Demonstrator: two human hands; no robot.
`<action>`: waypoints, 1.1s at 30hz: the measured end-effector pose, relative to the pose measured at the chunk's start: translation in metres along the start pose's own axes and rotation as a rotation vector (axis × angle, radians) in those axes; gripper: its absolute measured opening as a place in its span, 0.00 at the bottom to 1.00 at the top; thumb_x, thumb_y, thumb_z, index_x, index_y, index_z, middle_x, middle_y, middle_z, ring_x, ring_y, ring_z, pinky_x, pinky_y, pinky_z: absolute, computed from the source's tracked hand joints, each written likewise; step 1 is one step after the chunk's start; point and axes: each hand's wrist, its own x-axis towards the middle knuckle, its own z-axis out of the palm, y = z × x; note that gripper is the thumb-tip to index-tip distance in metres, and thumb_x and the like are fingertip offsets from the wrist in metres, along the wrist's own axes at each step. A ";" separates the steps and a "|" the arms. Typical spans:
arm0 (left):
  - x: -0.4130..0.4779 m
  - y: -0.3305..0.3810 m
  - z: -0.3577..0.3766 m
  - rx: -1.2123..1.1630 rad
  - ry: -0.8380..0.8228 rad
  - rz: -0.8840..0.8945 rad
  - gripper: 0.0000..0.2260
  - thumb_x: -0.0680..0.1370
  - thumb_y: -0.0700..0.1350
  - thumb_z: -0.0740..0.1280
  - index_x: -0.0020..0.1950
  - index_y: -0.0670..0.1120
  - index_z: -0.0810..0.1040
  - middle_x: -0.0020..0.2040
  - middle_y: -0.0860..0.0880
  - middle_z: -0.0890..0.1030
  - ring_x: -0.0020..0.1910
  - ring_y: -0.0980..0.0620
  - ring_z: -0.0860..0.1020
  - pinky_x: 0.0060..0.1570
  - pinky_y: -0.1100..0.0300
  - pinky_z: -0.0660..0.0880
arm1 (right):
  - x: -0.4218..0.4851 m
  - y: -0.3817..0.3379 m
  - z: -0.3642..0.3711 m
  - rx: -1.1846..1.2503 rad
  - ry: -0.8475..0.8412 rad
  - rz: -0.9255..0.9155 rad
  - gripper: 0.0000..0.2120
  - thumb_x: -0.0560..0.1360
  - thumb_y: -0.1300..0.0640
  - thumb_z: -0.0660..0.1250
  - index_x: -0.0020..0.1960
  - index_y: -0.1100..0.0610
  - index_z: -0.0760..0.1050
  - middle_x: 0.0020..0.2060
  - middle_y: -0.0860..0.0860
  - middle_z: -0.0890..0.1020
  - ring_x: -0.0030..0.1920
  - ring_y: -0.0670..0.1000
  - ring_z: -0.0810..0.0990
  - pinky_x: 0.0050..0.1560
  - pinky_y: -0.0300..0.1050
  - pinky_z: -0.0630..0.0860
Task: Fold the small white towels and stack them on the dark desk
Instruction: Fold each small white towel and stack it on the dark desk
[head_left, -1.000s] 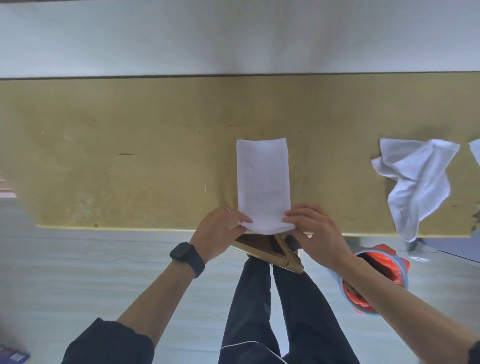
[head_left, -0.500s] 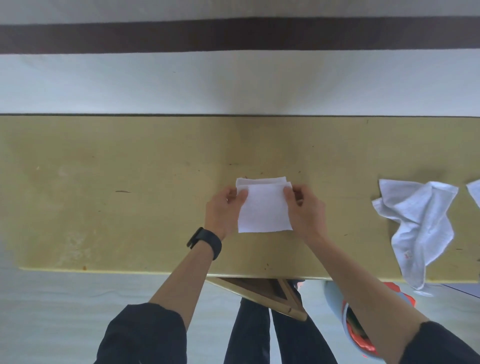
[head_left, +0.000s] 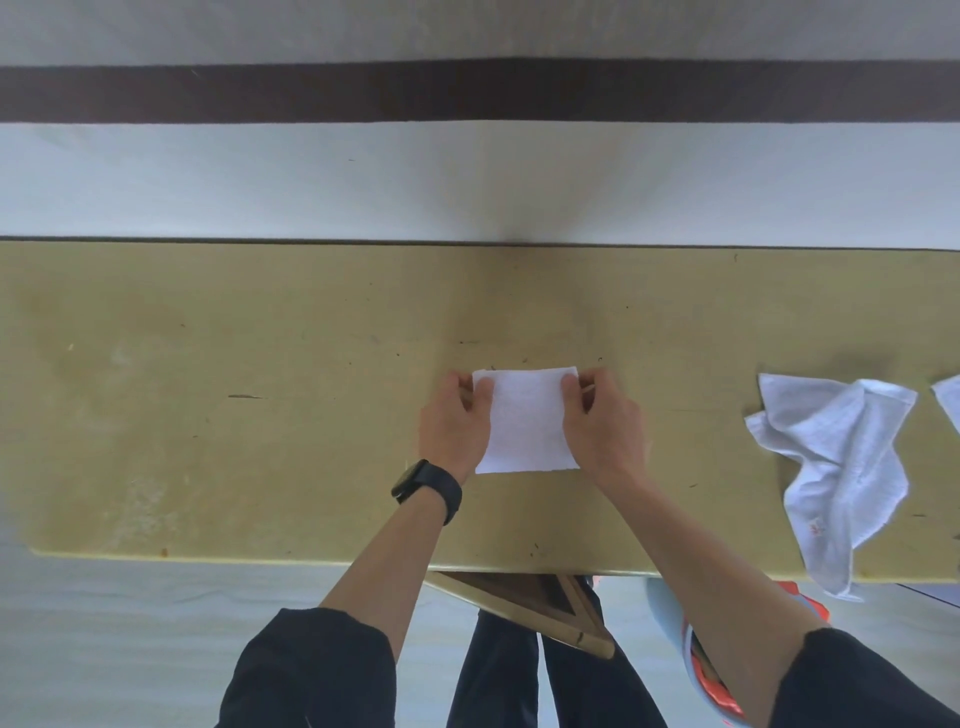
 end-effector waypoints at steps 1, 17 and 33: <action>0.001 0.000 0.001 0.022 0.004 0.000 0.09 0.81 0.57 0.61 0.51 0.52 0.72 0.43 0.55 0.80 0.39 0.54 0.78 0.33 0.59 0.72 | 0.001 -0.001 0.000 -0.010 -0.001 0.006 0.13 0.81 0.40 0.53 0.50 0.47 0.70 0.37 0.41 0.79 0.39 0.49 0.78 0.37 0.47 0.74; -0.025 -0.036 0.008 0.710 0.247 0.621 0.21 0.80 0.53 0.60 0.70 0.47 0.68 0.66 0.43 0.75 0.60 0.41 0.75 0.52 0.48 0.74 | -0.037 0.018 -0.001 -0.117 0.292 -0.334 0.16 0.80 0.46 0.57 0.60 0.54 0.75 0.56 0.49 0.78 0.54 0.54 0.75 0.46 0.48 0.72; -0.014 -0.052 0.017 0.677 -0.024 0.625 0.28 0.83 0.58 0.49 0.82 0.53 0.46 0.82 0.53 0.45 0.80 0.53 0.45 0.77 0.42 0.44 | -0.031 0.032 0.028 -0.305 0.025 -0.478 0.30 0.82 0.43 0.48 0.81 0.54 0.49 0.81 0.47 0.50 0.80 0.48 0.45 0.77 0.56 0.45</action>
